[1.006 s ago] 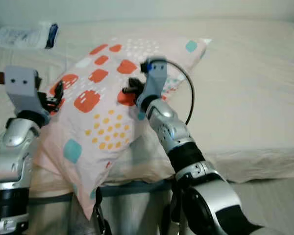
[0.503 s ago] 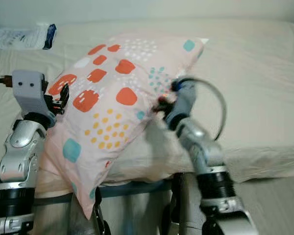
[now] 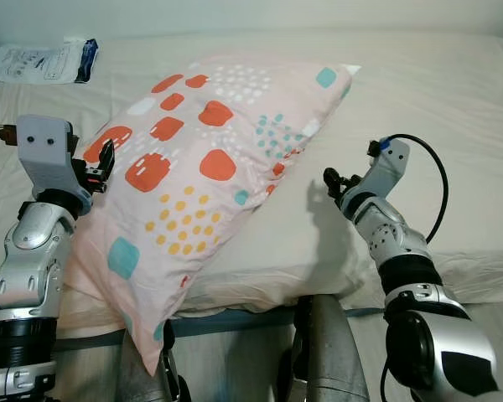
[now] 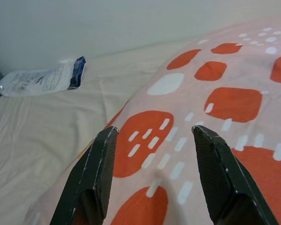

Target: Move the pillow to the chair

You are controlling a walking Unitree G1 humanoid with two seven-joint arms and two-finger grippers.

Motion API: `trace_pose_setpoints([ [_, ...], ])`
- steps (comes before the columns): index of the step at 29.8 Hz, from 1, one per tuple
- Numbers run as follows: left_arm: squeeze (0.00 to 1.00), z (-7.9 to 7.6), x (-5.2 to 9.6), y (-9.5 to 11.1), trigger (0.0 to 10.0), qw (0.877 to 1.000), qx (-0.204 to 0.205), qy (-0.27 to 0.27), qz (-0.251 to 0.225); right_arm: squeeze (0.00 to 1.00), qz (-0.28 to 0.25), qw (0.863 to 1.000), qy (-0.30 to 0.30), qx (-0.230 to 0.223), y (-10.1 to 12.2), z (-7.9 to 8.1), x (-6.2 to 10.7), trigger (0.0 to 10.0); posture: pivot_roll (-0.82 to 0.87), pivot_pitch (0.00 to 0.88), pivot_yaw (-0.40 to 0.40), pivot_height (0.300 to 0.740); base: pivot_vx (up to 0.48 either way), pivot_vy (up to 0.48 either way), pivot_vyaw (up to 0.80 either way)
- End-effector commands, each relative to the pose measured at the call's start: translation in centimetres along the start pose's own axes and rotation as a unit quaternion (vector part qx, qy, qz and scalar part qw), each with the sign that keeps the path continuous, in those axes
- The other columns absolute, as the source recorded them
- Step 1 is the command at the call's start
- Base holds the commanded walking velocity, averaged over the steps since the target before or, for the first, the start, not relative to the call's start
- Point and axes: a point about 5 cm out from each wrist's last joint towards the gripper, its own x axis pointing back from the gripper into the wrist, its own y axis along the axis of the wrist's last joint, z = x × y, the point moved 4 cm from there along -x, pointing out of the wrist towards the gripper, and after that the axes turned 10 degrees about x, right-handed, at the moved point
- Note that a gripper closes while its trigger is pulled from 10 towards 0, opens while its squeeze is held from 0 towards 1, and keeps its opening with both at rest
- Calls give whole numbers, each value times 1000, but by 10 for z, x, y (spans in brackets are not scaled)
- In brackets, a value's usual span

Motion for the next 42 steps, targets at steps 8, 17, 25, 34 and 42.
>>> trace_pose_setpoints([
  [8,0,7,1,-1,10000,1000,-16,7,7,1000,-58,993,66,-82,13,16,-5,10000,139,267,-14,536,0,0,0],
  [17,0,6,0,0,10000,1000,-17,8,7,0,18,982,186,-11,-21,67,-5,10000,142,264,-21,536,0,0,0],
  [25,0,5,1,-3,10000,1000,-20,8,9,0,40,978,205,-3,-35,79,-3,10000,143,269,-22,536,0,0,0],
  [34,0,4,0,-4,10000,1000,-23,7,11,0,49,963,261,-54,-40,93,2,10000,145,279,-23,536,0,0,0],
  [42,0,4,-1,-3,10000,1000,-25,5,12,0,43,965,249,-68,-40,93,1,0,149,279,-18,536,0,0,0],
])
